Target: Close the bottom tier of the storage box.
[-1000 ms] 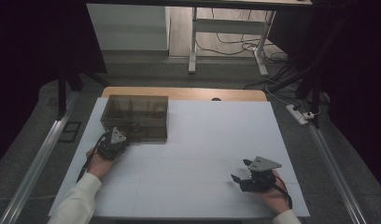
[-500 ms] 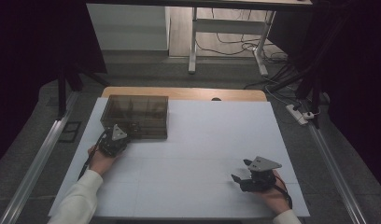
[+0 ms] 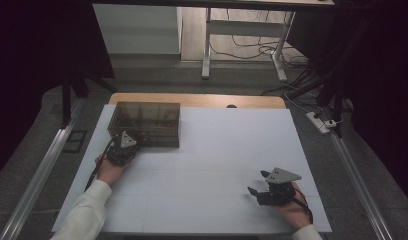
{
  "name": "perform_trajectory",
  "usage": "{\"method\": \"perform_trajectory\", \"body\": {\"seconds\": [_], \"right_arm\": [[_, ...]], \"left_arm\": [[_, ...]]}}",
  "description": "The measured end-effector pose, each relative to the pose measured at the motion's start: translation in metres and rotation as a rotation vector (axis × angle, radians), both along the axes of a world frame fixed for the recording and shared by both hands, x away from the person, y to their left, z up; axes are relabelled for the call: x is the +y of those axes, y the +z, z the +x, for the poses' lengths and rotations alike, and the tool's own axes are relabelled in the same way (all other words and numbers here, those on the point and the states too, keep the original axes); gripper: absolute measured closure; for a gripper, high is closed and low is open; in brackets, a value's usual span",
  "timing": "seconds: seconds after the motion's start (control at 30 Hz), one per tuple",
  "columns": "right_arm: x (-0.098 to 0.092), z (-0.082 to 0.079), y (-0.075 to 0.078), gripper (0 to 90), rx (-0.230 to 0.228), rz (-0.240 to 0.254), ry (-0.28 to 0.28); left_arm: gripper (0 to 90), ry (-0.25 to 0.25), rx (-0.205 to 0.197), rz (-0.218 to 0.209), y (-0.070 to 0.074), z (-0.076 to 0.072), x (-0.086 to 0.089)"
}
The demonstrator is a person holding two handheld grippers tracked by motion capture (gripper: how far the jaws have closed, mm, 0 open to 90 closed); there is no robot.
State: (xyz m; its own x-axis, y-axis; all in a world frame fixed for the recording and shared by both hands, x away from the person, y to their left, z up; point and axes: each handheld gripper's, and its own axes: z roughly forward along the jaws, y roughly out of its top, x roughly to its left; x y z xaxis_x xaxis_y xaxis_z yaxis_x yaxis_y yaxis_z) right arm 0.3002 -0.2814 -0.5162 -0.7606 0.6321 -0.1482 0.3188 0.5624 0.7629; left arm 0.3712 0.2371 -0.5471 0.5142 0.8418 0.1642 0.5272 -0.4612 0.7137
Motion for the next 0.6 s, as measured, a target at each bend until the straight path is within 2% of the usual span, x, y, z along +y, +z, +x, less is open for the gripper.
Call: {"method": "perform_trajectory", "body": {"seconds": [0.33, 0.6], "right_arm": [[-0.0004, -0.0004, 0.0004, 23.6, -0.001, 0.002, -0.001], [-0.0027, -0.0014, 0.0019, 23.6, -0.009, 0.007, -0.002]], "left_arm": [[88.2, -0.002, 0.007, -0.006, 0.0003, 0.0, 0.0007], [88.2, -0.026, 0.004, 0.0, 0.0062, -0.0091, 0.0014]]}}
